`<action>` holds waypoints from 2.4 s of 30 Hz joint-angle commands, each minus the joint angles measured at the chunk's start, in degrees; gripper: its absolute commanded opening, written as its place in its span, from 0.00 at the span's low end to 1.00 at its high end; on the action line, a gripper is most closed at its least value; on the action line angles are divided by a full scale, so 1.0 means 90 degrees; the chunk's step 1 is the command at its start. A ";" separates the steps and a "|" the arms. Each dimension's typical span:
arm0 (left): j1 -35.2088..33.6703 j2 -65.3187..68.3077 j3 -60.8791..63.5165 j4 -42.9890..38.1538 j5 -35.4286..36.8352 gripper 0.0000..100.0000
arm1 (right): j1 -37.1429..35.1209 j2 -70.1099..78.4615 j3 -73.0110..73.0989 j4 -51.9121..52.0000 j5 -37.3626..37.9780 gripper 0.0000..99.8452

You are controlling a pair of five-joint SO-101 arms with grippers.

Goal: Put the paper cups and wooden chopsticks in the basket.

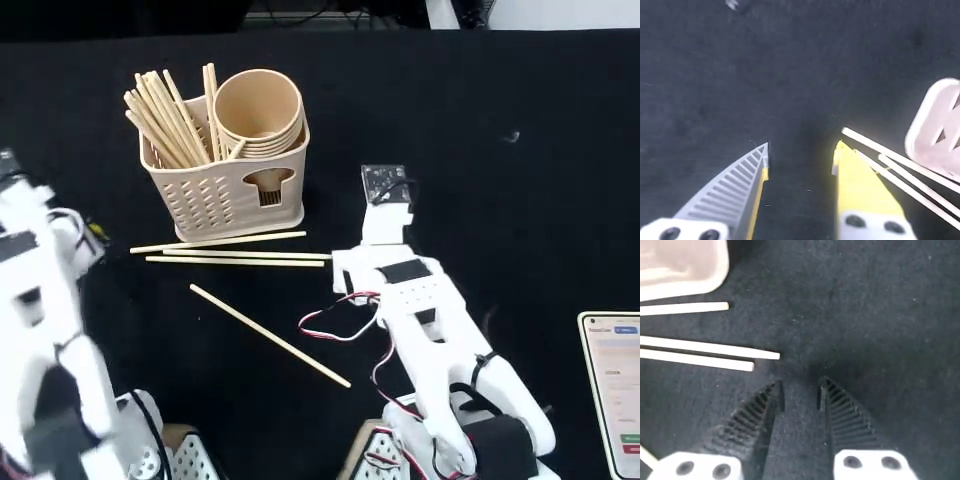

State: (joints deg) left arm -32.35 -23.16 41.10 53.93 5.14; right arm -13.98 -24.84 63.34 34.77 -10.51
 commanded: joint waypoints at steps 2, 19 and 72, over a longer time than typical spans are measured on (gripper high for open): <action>0.0659 0.1582 -0.1118 0.0039 0.0488 0.22 | 0.0107 -0.0259 -0.0015 -0.0107 0.0107 0.12; 0.0845 0.2657 -0.1617 -0.0713 -0.0059 0.21 | 0.0107 -0.0259 -0.0005 -0.0117 0.0107 0.12; 0.2847 -0.1475 0.1832 0.0459 -0.4825 0.22 | 0.0107 -0.0288 -0.0005 -0.0117 0.0107 0.12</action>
State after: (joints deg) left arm -7.47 -40.48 56.84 62.99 -37.32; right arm -13.98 -24.84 63.34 34.77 -10.15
